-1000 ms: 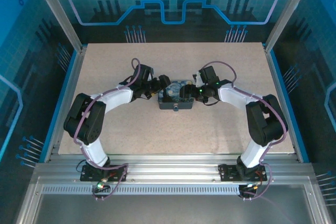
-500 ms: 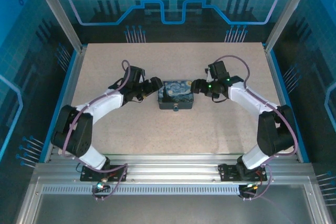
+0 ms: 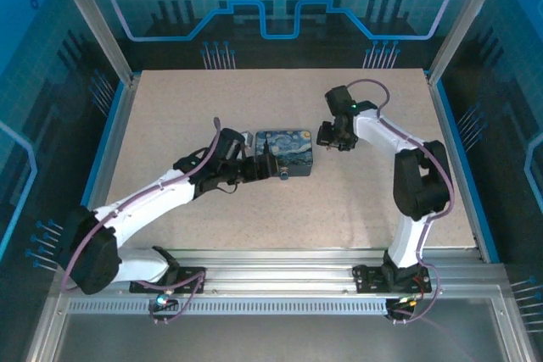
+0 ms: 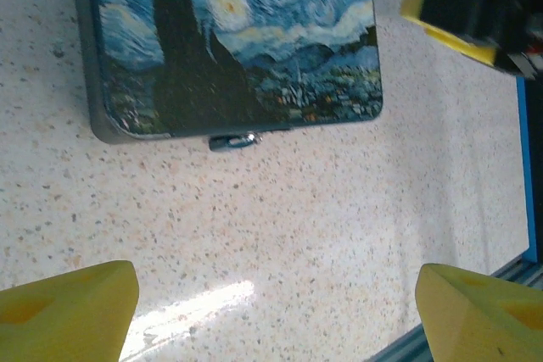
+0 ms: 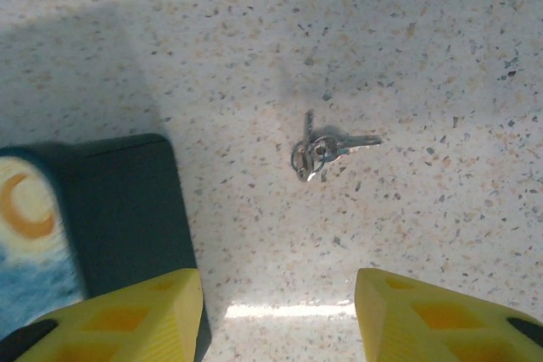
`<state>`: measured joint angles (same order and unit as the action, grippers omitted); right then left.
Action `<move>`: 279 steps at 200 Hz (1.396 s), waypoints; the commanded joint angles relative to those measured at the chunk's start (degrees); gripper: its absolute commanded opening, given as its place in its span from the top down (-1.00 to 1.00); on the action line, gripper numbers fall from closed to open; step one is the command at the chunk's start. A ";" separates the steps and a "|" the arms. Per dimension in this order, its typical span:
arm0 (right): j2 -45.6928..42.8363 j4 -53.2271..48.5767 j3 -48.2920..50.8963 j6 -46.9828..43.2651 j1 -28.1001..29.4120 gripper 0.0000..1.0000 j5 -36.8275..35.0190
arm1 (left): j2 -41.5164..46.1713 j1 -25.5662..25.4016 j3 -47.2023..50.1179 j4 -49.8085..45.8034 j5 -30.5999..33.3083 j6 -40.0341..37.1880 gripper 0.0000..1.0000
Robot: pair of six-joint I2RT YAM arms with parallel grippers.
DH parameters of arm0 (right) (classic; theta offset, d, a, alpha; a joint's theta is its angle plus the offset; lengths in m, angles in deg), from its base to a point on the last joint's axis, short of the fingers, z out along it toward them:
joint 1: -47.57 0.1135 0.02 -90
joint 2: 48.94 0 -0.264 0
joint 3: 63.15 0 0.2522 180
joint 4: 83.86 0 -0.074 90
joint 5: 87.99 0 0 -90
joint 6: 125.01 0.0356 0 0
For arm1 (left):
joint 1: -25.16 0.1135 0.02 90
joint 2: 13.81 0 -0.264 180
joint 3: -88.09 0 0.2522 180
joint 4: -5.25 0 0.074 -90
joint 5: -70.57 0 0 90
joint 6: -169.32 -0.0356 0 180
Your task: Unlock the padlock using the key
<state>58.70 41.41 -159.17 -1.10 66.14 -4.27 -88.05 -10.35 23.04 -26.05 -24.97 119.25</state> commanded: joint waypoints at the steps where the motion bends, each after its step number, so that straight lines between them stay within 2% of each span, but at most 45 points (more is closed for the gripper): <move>1: 3.67 -3.93 -3.43 0.96 -0.42 0.02 -1.55 | 2.13 -1.80 1.15 -3.15 2.29 -1.09 -0.72; 42: 9.34 -5.26 -7.02 1.51 -0.38 0.20 -1.58 | 2.65 -2.02 2.67 -3.19 2.12 0.06 -0.72; 108: 13.38 -6.61 -10.04 2.04 -0.45 0.30 -2.95 | 2.96 -2.02 5.25 -1.43 1.63 1.79 -0.72; 186: 16.99 -8.07 -13.10 2.65 -0.54 0.33 -3.71 | 3.22 -2.02 6.72 -0.74 1.41 2.36 -0.72; 210: 17.58 -7.91 -13.06 2.39 -0.66 0.48 -3.47 | 3.13 -2.02 7.25 -0.35 1.30 2.68 -0.72; 233: 18.14 -7.57 -12.68 2.13 -0.84 0.72 -2.96 | 3.31 -2.00 7.67 -0.21 1.41 2.88 -0.72; 264: 17.51 -6.84 -11.18 1.10 -0.98 0.94 -2.97 | 3.51 -2.02 8.11 -0.19 1.50 2.88 -0.72; 279: 16.17 -6.37 -10.08 0.32 -0.92 0.99 -3.28 | 3.55 -2.02 8.38 0.00 1.50 3.01 -0.72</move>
<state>75.05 35.47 -171.10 0.36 65.92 -6.83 -86.06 -12.14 30.32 -26.23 -23.70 121.39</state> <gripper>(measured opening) 0.060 0.861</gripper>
